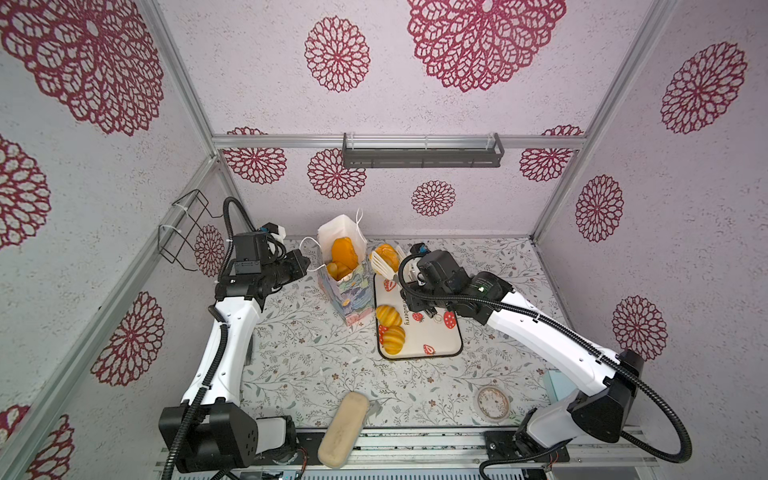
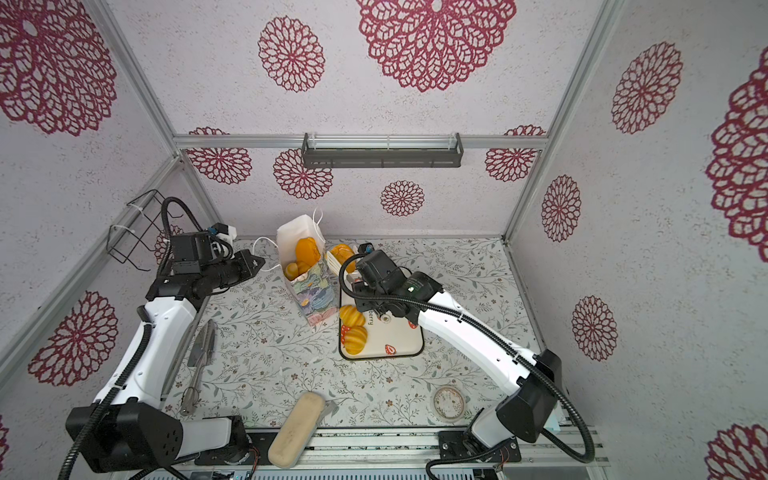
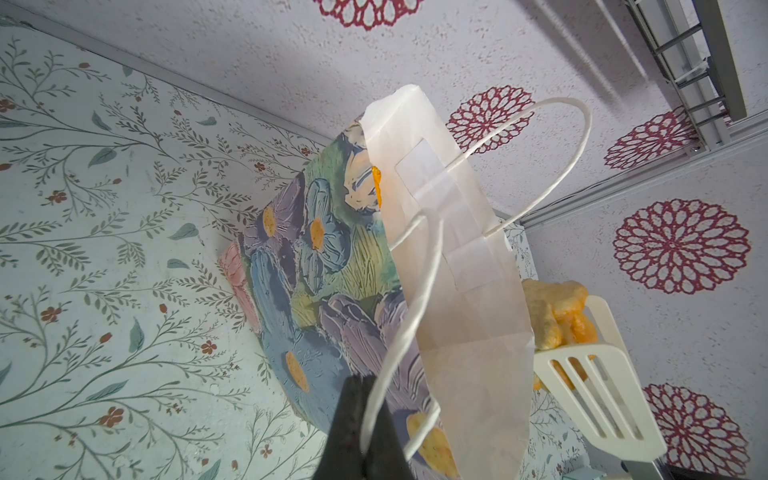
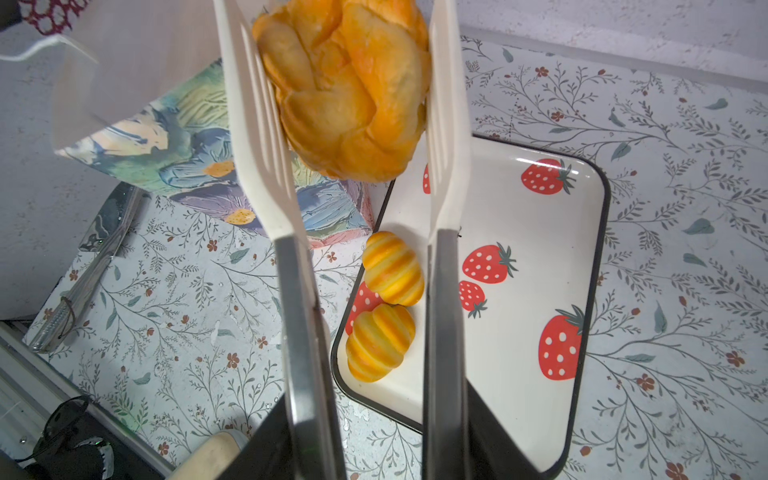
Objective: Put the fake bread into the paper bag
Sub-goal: 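Carry the braided bun with the tongs over the bag's opening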
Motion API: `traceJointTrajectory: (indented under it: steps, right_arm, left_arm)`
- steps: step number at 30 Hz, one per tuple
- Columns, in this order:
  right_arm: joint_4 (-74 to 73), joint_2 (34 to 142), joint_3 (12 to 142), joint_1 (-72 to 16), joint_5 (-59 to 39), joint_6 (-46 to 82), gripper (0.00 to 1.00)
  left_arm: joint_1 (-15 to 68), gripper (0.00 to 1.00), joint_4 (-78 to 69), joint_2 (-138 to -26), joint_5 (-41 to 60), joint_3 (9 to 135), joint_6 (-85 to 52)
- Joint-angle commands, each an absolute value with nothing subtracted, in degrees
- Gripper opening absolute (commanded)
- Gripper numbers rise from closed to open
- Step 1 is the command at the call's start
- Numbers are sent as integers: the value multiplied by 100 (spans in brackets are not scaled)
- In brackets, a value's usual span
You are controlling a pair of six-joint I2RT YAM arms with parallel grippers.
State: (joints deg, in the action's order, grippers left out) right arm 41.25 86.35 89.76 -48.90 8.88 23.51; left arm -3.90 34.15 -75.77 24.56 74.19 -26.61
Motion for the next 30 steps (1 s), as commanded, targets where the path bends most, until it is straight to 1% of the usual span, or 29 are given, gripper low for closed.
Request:
traceJointTrajectory:
  steps: [1,15,30]
  right_arm:
    - [3972,8595,9303,-4853,1048,2215,51]
    - [4000,8848,9902,-4869,805,2127,51]
    - [4034,9495,10941,-5060,558,1940,51]
  left_arm:
    - [-387,0,3340,-7532,2435,7385,-2661]
    - [-387,0,3340,-7532,2443,7394,-2669]
    - [-387,0,3348,-7525,2426,7392,-2651]
